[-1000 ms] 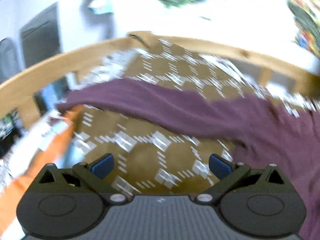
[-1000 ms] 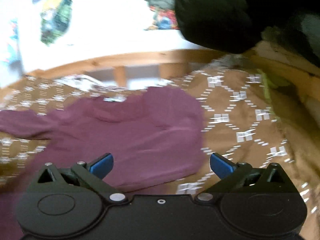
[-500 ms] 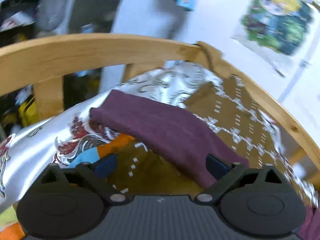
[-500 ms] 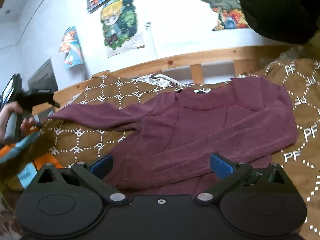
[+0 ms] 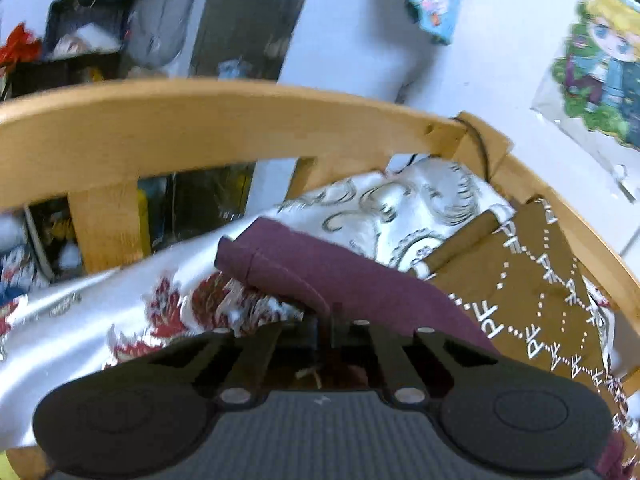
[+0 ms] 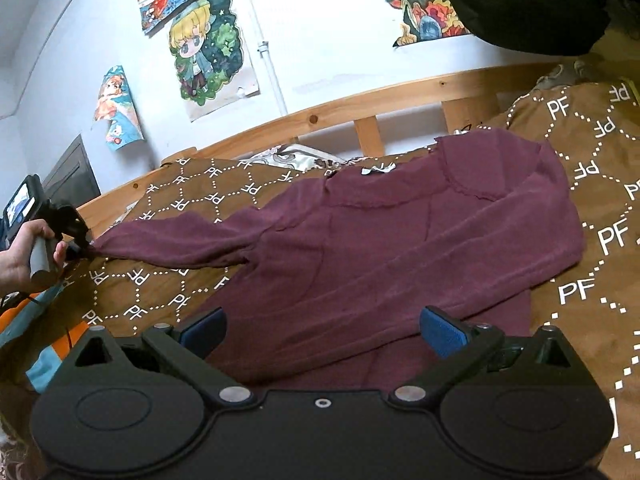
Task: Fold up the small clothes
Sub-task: 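Grasp the other sleeve cuff with the left gripper and lift it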
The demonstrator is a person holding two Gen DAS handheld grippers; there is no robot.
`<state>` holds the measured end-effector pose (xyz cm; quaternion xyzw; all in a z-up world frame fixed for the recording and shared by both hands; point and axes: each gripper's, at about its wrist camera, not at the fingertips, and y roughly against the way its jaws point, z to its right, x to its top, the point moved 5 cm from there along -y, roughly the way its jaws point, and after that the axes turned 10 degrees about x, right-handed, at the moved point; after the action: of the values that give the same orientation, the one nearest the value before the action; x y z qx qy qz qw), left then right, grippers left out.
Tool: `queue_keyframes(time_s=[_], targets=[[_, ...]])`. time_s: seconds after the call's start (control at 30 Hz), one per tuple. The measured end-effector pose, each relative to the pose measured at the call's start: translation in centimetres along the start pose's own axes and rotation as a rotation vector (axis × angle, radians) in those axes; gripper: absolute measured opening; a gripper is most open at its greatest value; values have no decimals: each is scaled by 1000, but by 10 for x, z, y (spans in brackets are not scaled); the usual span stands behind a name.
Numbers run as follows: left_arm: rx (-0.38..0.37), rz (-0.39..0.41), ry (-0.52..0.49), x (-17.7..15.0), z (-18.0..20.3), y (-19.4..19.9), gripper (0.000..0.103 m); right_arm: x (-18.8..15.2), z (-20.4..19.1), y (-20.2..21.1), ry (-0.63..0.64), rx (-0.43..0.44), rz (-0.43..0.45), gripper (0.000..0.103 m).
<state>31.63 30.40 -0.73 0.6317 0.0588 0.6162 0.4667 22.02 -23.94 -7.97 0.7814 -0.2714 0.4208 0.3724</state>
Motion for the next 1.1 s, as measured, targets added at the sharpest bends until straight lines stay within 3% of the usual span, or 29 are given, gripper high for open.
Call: queue_keyframes(time_s=[0.07,0.23,0.4,0.5,0.7,0.8,0.9,1.1], targets=[[-23,72,-38,1,6,12,5,-2,1,-2,-2,4,-6,103],[-163,243,-171,2,37,51,5,-3,-2,-1,16,12,-15,103],[-383,387,-345,-12,85,107,5,0,-7,3,43,7,-12,103],[-549,412,-476,-31,117,141,5,5,-8,8,71,-16,0,103],[-807,394,-712,-94,161,192,5,20,2,24,103,-100,60,103],[-882,342,-813,-134,176,202,5,27,9,33,128,-151,95,103],[-923,257,-912,-178,189,201,5,33,18,40,130,-214,130,103],[-927,121,-1029,-250,187,188,6,41,40,49,87,-285,179,103]])
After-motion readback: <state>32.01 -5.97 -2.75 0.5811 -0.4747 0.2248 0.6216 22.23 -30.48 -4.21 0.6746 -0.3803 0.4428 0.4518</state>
